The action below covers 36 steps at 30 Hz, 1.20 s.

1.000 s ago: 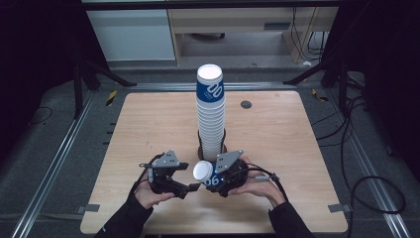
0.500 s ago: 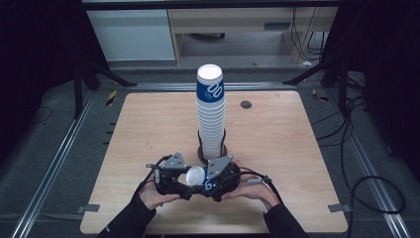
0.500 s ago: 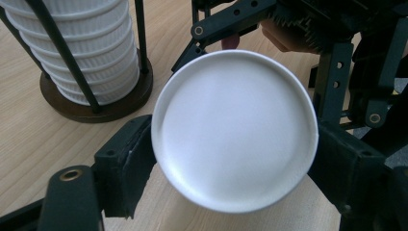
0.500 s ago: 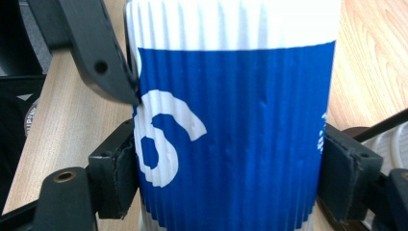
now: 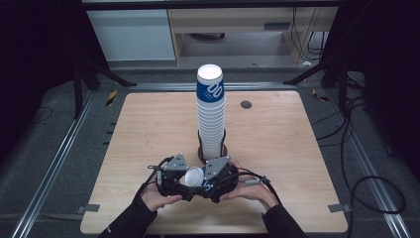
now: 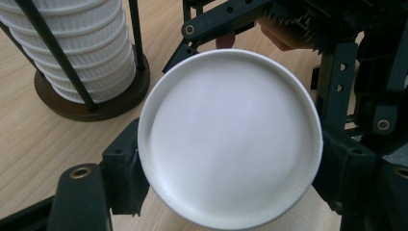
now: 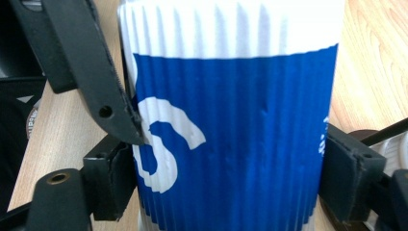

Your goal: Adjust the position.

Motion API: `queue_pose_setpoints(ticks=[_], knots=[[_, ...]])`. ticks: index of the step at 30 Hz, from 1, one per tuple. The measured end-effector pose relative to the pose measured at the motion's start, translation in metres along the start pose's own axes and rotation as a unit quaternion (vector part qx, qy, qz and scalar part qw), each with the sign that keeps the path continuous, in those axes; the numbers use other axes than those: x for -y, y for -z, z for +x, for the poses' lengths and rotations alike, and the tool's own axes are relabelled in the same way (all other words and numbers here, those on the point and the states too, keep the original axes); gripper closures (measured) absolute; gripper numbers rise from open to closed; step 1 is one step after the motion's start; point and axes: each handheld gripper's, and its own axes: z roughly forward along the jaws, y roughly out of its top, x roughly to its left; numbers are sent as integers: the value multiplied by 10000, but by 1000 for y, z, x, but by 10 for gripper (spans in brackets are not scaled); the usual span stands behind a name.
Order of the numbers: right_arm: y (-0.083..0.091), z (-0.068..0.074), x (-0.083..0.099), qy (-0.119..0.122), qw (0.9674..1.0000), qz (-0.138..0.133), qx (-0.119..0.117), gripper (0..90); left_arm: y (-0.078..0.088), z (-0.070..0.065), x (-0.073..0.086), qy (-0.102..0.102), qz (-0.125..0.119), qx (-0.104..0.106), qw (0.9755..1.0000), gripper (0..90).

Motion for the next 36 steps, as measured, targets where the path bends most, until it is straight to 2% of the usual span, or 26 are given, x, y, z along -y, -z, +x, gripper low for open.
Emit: queue_pose_setpoints(ticks=[2,3,11,13,14,15,18,24,25,26,27,28,29,30,31,32,34,36], knots=[[1,-1,0,-44,10000,-13,-26,179,1,0,0,-8,-21,8,10000,253],[2,-2,0,-110,9999,-48,-19,141,2,0,0,-9,-60,-16,10000,254],[10,-6,1,-268,9995,-186,38,95,14,8,0,93,-297,-56,9995,255],[18,-10,1,-389,9985,-339,158,88,18,10,0,122,-375,-69,9992,255],[18,-10,1,-389,9985,-339,158,88,18,10,0,122,-375,-69,9992,255],[23,-13,3,-501,9974,-489,194,86,21,12,0,144,-464,-93,9988,255],[29,-16,6,-581,9961,-612,241,86,24,14,1,160,-526,-137,9984,255],[46,-23,17,-862,9916,-891,373,86,34,24,4,311,-853,-156,9957,254],[49,-25,21,-940,9901,-981,353,86,36,25,5,337,-956,-147,9947,254],[49,-25,21,-940,9901,-981,353,86,36,25,5,337,-956,-147,9947,255],[53,-26,25,-1030,9881,-1091,343,86,39,27,6,380,-1096,-113,9932,255],[53,-26,25,-1030,9881,-1091,343,86,39,27,6,380,-1096,-113,9932,255],[55,-26,28,-1108,9865,-1177,280,86,40,27,6,390,-1220,-65,9917,254],[55,-26,28,-1108,9865,-1177,280,86,40,27,6,390,-1220,-65,9917,255],[56,-26,30,-1132,9859,-1209,230,85,41,28,6,415,-1318,-11,9904,255],[56,-26,30,-1132,9859,-1209,230,85,41,28,6,415,-1318,-11,9904,255],[55,-25,31,-1176,9845,-1297,130,84,41,28,7,424,-1434,50,9887,255],[55,-25,32,-1184,9842,-1314,95,84,41,27,6,419,-1454,73,9885,255]])
